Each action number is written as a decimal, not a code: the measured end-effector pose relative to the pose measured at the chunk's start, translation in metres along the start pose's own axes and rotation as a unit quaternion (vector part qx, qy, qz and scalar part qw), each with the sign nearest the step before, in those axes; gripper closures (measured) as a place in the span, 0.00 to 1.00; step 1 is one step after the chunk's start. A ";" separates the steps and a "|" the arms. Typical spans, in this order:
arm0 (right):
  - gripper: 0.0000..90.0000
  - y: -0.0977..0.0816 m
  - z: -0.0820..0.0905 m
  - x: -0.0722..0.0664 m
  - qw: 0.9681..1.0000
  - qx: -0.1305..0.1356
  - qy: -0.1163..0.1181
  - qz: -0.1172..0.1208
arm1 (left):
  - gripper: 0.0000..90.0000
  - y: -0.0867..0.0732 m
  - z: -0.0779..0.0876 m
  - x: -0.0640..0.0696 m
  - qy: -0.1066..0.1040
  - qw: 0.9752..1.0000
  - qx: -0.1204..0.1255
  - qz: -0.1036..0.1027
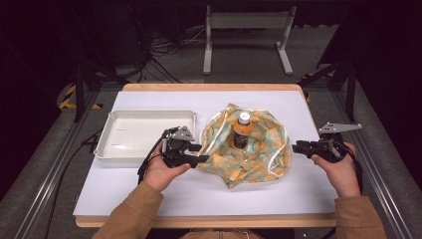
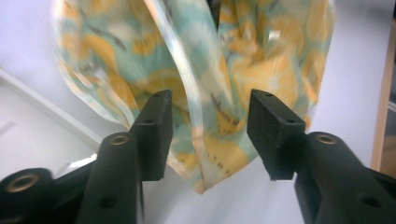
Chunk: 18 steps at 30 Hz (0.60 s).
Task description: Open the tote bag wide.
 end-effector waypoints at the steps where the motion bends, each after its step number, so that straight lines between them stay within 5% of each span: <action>1: 0.74 0.005 0.003 -0.002 1.000 0.011 0.000 0.004 | 0.53 0.006 0.005 -0.002 0.009 1.000 0.010 -0.004; 7: 0.69 0.030 0.012 -0.015 0.998 0.058 0.009 0.031 | 0.49 0.042 0.014 0.002 0.029 0.998 0.050 -0.036; 12: 0.63 0.049 0.007 -0.024 0.996 0.077 0.013 0.049 | 0.47 0.066 -0.001 0.004 0.029 0.997 0.056 -0.055; 18: 0.61 0.062 -0.007 -0.024 0.995 0.084 0.008 0.061 | 0.47 0.072 -0.023 0.002 0.020 0.998 0.042 -0.051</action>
Point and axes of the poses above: each handheld gripper's, and its own axes: z roughly backward along the jaws, y roughly out of its top, x roughly to its right, the point moved 9 cm from there along -z, roughly forward along the jaws, and after that the axes turned 4 degrees about -z, right-handed, at the moved point
